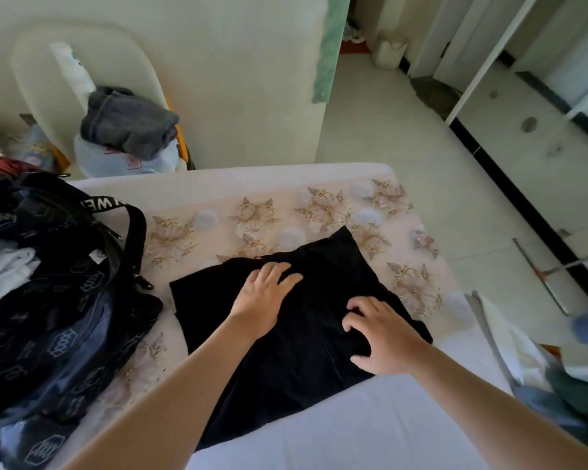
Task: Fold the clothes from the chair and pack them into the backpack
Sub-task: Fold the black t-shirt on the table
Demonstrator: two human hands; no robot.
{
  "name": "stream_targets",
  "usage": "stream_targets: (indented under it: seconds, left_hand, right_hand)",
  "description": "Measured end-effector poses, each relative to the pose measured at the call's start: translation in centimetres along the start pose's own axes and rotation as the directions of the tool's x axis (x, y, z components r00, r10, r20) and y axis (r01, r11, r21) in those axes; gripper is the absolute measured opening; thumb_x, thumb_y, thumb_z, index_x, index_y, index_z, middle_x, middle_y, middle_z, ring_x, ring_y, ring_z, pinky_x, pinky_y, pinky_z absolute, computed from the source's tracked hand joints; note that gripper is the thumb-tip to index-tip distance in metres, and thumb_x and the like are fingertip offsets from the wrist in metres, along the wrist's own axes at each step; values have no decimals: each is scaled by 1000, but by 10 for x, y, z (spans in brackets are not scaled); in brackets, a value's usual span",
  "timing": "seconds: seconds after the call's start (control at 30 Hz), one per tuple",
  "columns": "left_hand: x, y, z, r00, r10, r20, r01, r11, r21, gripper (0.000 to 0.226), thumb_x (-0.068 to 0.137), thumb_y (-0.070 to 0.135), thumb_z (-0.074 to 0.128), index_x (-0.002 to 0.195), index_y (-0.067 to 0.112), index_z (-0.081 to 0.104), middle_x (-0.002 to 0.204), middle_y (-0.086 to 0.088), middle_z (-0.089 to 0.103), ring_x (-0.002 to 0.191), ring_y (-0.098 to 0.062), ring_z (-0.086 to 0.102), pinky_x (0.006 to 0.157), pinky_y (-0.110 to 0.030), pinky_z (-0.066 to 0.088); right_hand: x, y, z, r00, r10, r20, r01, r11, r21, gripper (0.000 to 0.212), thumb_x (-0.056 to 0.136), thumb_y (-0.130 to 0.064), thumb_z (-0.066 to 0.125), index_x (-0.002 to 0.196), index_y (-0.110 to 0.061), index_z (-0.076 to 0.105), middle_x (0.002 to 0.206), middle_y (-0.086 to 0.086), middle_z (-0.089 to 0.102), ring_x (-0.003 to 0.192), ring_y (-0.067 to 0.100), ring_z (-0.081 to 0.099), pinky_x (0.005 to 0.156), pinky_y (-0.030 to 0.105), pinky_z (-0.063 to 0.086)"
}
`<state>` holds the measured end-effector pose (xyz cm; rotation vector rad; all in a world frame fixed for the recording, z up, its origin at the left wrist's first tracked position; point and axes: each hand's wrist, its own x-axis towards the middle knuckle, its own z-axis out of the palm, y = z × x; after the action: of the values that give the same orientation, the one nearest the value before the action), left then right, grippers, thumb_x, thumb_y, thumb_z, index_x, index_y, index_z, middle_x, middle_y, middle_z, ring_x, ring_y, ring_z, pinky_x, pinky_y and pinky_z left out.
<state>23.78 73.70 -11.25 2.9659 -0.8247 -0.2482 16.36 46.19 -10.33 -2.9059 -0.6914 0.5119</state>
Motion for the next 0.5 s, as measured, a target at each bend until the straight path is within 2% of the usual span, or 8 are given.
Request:
stream_targets:
  seconds: [0.07, 0.13, 0.2, 0.27, 0.33, 0.37, 0.43, 0.5]
  left_hand:
    - [9, 15, 4, 984, 162, 76, -163, 987, 7, 90, 84, 1, 59, 155, 34, 16, 163, -1, 3, 151, -24, 0, 122, -39, 9]
    - [18, 24, 11, 972, 197, 124, -200, 980, 8, 78, 89, 5, 55, 154, 36, 24, 164, 0, 7, 151, -23, 1, 122, -39, 7]
    - [25, 25, 16, 983, 179, 40, -177, 983, -47, 55, 95, 14, 52, 145, 34, 43, 157, 1, 30, 146, -21, 21, 120, -37, 15]
    - [30, 22, 19, 979, 177, -97, -186, 977, -101, 32, 98, 22, 53, 127, 31, 62, 136, 5, 54, 130, -19, 45, 113, -35, 28]
    - [36, 15, 22, 967, 181, -179, -206, 969, -136, 19, 96, 20, 57, 106, 27, 71, 112, 8, 64, 109, -19, 58, 104, -35, 38]
    - [39, 13, 22, 966, 165, -200, -199, 966, -164, 17, 96, 17, 57, 99, 25, 71, 104, 8, 65, 102, -18, 59, 102, -35, 40]
    - [45, 10, 16, 977, 83, -199, -136, 953, -271, 17, 98, 15, 52, 97, 23, 68, 95, 8, 66, 93, -18, 59, 99, -36, 42]
    - [51, 6, 7, 978, -42, -206, -40, 924, -381, 18, 101, 19, 46, 104, 22, 64, 98, 8, 65, 95, -17, 56, 99, -34, 41]
  right_hand:
    - [-11, 6, 2, 992, 3, 124, -6, 1000, 30, 57, 68, -64, 66, 117, -37, 50, 145, -10, 28, 129, 12, 33, 107, 27, 32]
    - [-12, 11, 2, 992, 24, 123, -35, 996, 83, 50, 74, -61, 70, 117, -38, 59, 149, -14, 29, 132, 10, 33, 104, 26, 35]
    - [-8, 15, 0, 994, 65, 84, -77, 985, 155, 26, 85, -51, 68, 106, -35, 72, 148, -20, 37, 129, 5, 40, 95, 22, 39]
    - [-3, 17, -2, 992, 103, 71, -115, 975, 190, 16, 91, -45, 64, 94, -34, 76, 141, -25, 44, 120, -2, 44, 83, 16, 37]
    - [2, 18, -7, 981, 179, 74, -193, 935, 296, 15, 93, -41, 62, 89, -34, 75, 125, -25, 56, 107, -5, 50, 79, 16, 37]
    - [5, 18, -10, 967, 247, 68, -253, 883, 394, 14, 94, -39, 61, 90, -33, 73, 111, -22, 63, 96, -4, 56, 77, 19, 42]
    - [16, 19, -20, 913, 409, -5, -333, 751, 570, 12, 98, -35, 56, 92, -30, 66, 81, -11, 65, 68, 3, 58, 66, 26, 47]
    - [36, 25, -31, 821, 559, -115, -369, 673, 641, 16, 102, -35, 49, 100, -25, 61, 74, -7, 61, 63, 7, 56, 60, 28, 44]
